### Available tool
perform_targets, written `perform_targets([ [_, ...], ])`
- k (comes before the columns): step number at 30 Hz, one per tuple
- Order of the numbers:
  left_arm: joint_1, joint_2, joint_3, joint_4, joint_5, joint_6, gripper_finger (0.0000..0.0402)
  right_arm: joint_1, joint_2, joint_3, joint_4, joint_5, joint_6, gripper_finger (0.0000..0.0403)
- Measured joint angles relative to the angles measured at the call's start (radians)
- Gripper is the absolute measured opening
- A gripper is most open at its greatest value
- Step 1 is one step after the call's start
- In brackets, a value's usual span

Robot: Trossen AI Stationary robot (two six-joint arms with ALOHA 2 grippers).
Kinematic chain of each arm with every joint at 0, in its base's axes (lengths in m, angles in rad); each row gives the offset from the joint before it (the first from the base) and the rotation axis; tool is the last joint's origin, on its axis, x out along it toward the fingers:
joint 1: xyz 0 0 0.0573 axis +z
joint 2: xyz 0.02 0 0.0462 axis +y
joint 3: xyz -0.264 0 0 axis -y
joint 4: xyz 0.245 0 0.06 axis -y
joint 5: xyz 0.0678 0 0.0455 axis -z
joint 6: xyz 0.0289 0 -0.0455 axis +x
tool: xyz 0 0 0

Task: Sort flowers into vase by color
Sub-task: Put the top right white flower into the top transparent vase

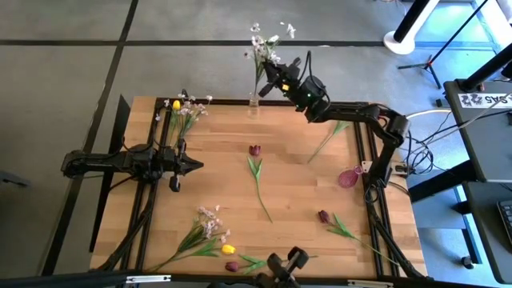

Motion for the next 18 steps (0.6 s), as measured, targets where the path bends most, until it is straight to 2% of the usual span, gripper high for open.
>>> perform_targets([
  [5, 0.0, 0.0, 0.0, 0.0, 0.0, 0.0, 0.0015, 0.002, 0.06, 0.0, 0.011, -0.001, -0.009, 0.0004],
  [9, 0.0, 0.0, 0.0, 0.0, 0.0, 0.0, 0.0015, 0.003, 0.094, 0.0, -0.017, -0.004, -0.007, 0.0019],
  [18, 0.0, 0.0, 0.0, 0.0, 0.0, 0.0, 0.0015, 0.003, 0.098, 0.0, -0.265, -0.05, 0.002, 0.0049],
])
